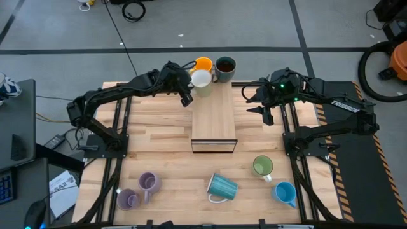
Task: Place coffee mugs
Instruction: Put the left light green mug on the shelf
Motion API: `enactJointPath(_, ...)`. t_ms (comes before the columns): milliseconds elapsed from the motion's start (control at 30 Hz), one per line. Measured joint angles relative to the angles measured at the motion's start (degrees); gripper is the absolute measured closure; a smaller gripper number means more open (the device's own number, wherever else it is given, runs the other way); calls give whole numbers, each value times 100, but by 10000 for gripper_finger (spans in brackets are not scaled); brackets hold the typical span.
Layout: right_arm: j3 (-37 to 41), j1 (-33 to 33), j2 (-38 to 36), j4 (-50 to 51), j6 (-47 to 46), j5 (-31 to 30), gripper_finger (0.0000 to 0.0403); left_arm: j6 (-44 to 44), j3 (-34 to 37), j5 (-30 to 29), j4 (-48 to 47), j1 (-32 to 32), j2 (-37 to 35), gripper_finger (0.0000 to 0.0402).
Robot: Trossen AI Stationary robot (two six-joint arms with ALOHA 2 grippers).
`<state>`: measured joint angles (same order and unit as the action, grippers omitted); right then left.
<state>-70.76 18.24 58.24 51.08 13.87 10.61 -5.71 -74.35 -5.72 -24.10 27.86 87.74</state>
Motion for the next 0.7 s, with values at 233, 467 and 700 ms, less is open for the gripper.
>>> enactJointPath(233,0,0,0,1,0,0,228,-7,0,-4,46,0,0,310)
enactJointPath(467,0,0,0,1,0,0,228,-3,0,-42,40,0,0,308)
enactJointPath(700,0,1,0,1,0,0,228,4,0,-63,29,0,0,293)
